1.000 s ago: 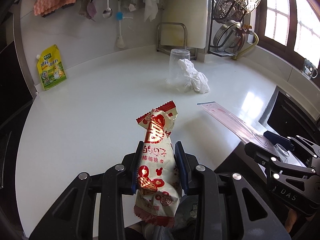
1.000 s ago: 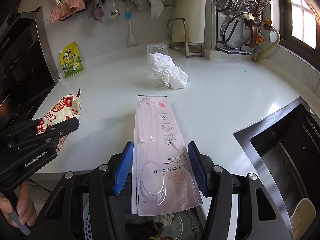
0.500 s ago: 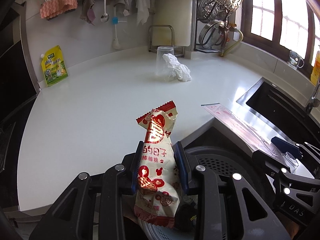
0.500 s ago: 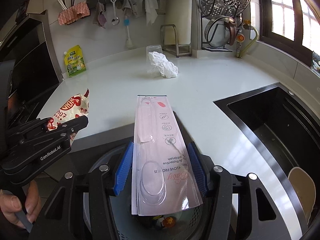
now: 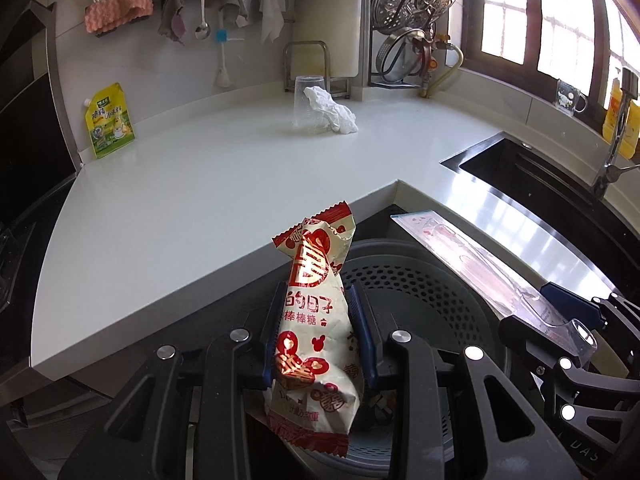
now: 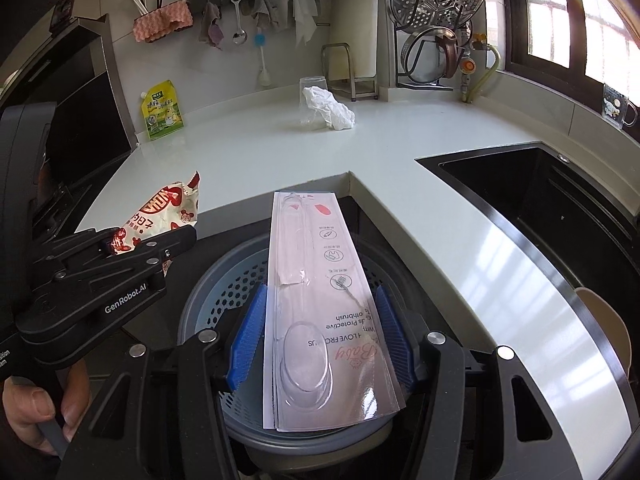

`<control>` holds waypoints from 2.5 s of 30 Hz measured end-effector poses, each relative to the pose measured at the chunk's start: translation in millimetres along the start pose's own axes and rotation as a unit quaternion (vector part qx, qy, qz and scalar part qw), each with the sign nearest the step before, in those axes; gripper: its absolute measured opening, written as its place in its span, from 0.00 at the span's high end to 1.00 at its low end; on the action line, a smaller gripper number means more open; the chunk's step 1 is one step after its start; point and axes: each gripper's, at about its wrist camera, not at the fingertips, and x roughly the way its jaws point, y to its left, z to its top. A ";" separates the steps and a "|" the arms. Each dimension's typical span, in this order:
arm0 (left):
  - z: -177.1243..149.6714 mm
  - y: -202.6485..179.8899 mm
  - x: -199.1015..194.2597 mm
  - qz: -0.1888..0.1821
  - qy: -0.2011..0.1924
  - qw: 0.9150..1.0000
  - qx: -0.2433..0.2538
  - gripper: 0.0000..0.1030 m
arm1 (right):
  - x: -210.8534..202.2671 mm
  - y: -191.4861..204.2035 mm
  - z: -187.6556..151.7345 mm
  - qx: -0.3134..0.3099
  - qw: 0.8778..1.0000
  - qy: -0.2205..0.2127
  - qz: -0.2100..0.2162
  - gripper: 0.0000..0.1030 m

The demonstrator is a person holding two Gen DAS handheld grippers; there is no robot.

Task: Collect trash
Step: 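Carry the snack wrapper and pink strip over the basket with both grippers, then open both grippers to drop the wrapper and strip into the basket, then move both open grippers from the basket back to the clear cup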

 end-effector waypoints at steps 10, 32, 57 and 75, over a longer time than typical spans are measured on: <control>-18.5 -3.1 10.4 -0.010 0.024 1.000 -0.007 0.70 | 9.5 -1.4 -23.0 0.007 1.000 0.025 0.006 0.48; -34.8 -5.4 68.9 -0.003 0.079 0.997 -0.008 0.70 | 74.0 -20.7 -37.2 0.036 0.995 0.091 0.002 0.48; -35.5 -5.8 84.5 0.009 0.092 0.996 -0.012 0.64 | 92.1 -23.2 -33.4 0.037 0.994 0.098 -0.022 0.47; -35.8 -1.6 74.1 0.023 0.080 0.996 -0.014 0.38 | 83.7 -24.6 -32.9 0.044 0.995 0.089 -0.032 0.37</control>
